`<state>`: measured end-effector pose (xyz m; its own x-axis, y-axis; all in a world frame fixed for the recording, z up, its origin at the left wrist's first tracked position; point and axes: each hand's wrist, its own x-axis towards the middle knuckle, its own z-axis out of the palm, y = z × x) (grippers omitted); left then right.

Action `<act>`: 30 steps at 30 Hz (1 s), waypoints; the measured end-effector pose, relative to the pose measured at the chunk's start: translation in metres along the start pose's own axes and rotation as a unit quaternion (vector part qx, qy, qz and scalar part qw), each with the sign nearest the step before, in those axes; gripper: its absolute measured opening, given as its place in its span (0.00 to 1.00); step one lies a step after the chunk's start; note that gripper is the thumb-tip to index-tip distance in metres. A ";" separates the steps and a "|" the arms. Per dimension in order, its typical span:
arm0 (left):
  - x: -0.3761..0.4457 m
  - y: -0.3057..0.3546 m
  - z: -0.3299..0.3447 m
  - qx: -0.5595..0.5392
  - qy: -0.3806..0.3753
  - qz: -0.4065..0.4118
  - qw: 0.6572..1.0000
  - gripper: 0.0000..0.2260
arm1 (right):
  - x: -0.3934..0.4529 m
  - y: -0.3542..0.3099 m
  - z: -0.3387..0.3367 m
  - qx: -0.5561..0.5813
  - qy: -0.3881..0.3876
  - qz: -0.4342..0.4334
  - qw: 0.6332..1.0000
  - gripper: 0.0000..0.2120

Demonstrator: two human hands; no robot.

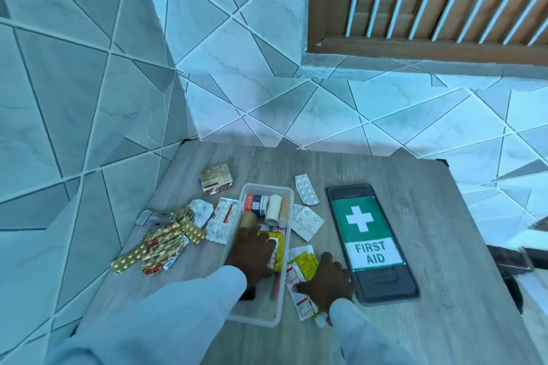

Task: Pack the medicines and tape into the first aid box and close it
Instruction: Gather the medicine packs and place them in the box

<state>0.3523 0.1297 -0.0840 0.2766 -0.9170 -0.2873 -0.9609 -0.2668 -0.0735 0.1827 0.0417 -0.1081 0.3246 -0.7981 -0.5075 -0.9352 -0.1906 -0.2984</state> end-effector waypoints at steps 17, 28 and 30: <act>-0.027 -0.025 -0.032 -0.352 0.087 -0.182 0.914 0.17 | 0.014 -0.017 -0.058 0.436 0.018 -0.088 0.895 0.10; -0.009 -0.046 -0.030 -0.691 0.017 -0.252 0.678 0.17 | -0.022 -0.113 -0.026 0.252 -0.026 -0.102 0.962 0.18; -0.005 -0.052 -0.032 -0.679 -0.001 -0.233 0.697 0.17 | -0.019 -0.119 -0.022 0.215 -0.014 -0.079 0.973 0.18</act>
<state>0.4015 0.1382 -0.0480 0.5545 -0.6377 -0.5347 0.1266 -0.5704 0.8115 0.2851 0.0668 -0.0451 0.4696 -0.7611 -0.4474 -0.7292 -0.0488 -0.6825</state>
